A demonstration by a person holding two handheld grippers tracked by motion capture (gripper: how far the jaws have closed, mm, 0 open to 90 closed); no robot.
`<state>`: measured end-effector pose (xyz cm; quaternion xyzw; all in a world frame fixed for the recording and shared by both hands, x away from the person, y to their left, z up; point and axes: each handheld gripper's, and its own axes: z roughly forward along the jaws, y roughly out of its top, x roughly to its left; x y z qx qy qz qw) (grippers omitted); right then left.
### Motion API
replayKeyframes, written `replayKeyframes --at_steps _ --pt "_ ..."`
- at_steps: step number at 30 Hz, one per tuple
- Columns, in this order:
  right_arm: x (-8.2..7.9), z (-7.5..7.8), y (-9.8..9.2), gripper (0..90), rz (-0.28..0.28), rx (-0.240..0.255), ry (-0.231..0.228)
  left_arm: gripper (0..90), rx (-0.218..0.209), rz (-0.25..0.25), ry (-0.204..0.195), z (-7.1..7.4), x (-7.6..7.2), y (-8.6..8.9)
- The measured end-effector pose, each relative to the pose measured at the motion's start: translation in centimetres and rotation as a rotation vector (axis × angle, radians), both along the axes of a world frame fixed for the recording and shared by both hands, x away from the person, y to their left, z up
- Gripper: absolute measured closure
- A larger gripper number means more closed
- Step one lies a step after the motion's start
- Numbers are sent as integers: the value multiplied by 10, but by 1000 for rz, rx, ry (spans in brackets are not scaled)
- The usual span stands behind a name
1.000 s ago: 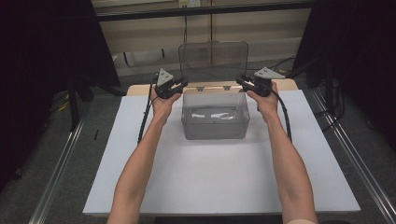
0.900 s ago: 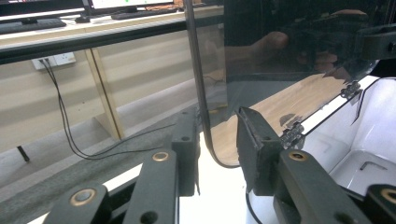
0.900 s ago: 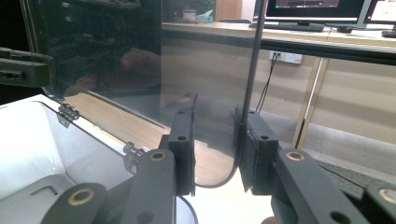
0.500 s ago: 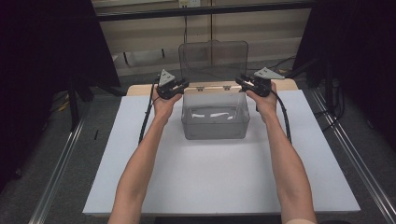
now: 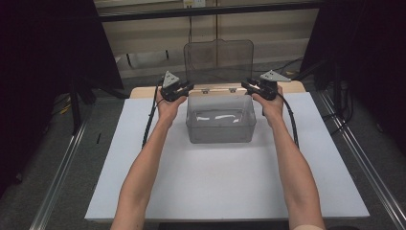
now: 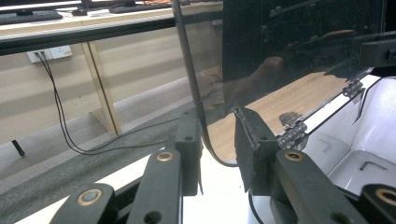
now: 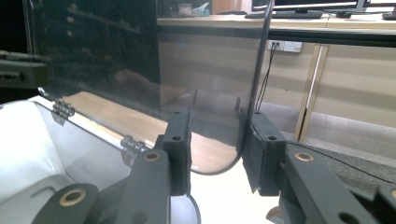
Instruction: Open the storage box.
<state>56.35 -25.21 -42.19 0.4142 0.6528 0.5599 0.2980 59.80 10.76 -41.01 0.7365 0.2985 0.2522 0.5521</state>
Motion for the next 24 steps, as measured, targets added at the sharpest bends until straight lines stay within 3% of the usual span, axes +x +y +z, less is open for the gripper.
replayKeyframes --at_steps 2,24 --pt "1 -1 -1 644 1 12 3 714 -20 -2 14 -1 0 -1" --pt "4 -4 1 572 -14 14 44 609 11 5 78 -1 7 -1"
